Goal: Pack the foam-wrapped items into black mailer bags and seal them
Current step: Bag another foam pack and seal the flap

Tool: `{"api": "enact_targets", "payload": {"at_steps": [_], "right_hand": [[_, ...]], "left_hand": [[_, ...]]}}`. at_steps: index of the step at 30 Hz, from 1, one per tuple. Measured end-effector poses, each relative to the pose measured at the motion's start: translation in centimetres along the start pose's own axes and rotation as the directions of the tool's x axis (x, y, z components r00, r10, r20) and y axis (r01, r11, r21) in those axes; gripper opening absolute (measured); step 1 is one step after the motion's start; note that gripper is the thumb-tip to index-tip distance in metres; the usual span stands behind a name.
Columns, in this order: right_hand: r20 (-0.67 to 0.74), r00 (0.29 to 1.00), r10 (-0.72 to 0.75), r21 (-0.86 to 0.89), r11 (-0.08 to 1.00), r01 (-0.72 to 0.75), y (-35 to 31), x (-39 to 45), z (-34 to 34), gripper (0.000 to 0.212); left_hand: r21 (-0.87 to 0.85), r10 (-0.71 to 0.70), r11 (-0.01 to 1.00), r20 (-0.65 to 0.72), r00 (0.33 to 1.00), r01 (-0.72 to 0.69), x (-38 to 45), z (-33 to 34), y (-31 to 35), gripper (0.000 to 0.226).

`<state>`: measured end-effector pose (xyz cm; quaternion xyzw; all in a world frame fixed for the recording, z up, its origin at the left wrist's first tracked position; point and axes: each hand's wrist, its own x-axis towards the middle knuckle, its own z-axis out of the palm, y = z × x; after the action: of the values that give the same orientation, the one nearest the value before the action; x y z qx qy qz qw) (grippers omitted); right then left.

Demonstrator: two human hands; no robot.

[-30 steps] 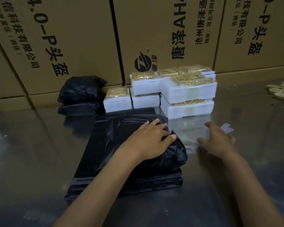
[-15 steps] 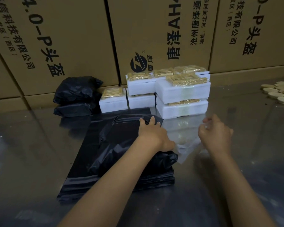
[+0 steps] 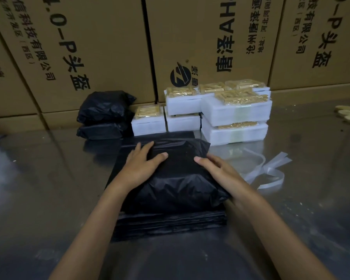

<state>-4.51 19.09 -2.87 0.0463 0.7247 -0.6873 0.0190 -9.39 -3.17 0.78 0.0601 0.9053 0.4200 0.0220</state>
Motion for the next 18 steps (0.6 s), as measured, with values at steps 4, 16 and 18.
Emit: {"api": "enact_targets", "payload": {"at_steps": [4, 16, 18], "right_hand": [[-0.023, 1.0, 0.01, -0.072, 0.997, -0.012, -0.1, -0.1, 0.3, 0.056], [0.097, 0.989, -0.112, -0.116, 0.986, 0.123, -1.4, -1.7, 1.8, 0.043], [0.207, 0.969, -0.132, -0.071, 0.986, 0.149, -1.6, -1.6, 2.8, 0.059]], "left_hand": [[-0.587, -0.168, 0.787, 0.089, 0.982, 0.188, -0.8, 0.9, -1.1, 0.076], [-0.649, -0.099, 0.758, -0.017, 0.995, 0.065, -2.8, 0.3, -3.5, 0.083], [-0.693, -0.032, 0.721, -0.064, 0.997, -0.021, -2.8, -0.3, -3.3, 0.072]]}}
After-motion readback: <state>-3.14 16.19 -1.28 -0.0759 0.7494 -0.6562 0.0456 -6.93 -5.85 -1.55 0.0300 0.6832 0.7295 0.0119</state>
